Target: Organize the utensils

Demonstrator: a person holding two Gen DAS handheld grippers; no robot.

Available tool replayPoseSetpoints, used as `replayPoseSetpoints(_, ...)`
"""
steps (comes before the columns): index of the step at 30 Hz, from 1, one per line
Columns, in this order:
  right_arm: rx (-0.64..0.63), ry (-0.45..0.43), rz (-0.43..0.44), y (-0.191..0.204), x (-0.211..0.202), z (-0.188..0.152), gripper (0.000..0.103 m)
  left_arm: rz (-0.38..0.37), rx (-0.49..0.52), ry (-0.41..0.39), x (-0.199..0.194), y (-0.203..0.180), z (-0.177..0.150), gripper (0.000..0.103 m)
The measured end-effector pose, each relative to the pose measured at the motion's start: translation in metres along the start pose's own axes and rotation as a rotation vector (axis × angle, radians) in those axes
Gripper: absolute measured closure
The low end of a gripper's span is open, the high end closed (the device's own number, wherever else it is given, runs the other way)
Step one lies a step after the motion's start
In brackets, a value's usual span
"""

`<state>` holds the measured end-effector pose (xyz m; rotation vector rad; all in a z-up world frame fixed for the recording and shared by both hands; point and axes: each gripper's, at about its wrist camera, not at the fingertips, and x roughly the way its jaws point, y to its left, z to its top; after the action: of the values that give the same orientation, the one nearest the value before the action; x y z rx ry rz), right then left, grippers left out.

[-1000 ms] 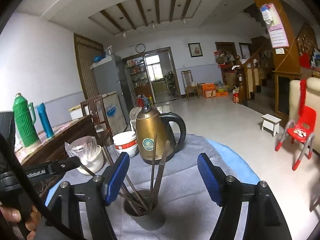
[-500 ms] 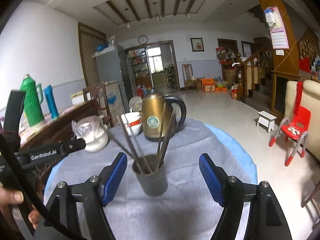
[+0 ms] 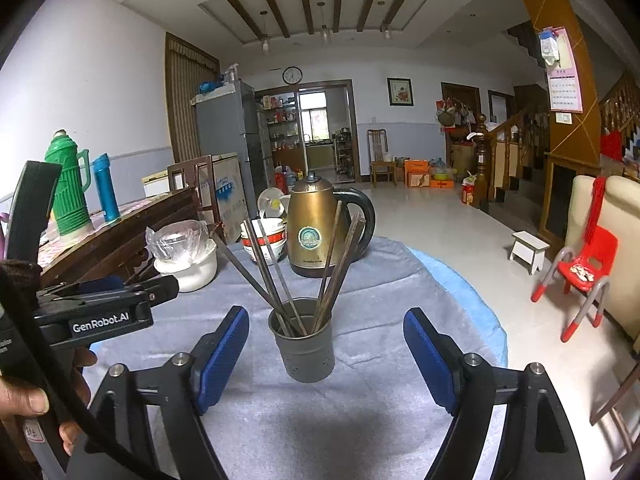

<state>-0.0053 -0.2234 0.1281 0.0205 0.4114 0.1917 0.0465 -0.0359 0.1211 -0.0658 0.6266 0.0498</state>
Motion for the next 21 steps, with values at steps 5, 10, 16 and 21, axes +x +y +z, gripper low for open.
replayPoseSetpoints(5, -0.013, -0.002, -0.006, 0.001, 0.002, 0.0, 0.02, -0.001, 0.001, 0.017, 0.005, -0.002, 0.0, 0.016)
replayPoseSetpoints(10, -0.026, -0.008, -0.009, 0.001, 0.006, 0.003, 0.02, -0.024, -0.001, 0.037, 0.011, -0.004, 0.001, 0.016)
replayPoseSetpoints(16, -0.052, -0.025, -0.026, 0.001, 0.011, 0.009, 0.02, -0.046, -0.006, 0.046, 0.016, -0.005, 0.002, 0.01)
replayPoseSetpoints(21, -0.064, -0.031, -0.032, 0.003, 0.013, 0.014, 0.02, -0.06, -0.008, 0.042, 0.014, -0.005, 0.003, 0.008)
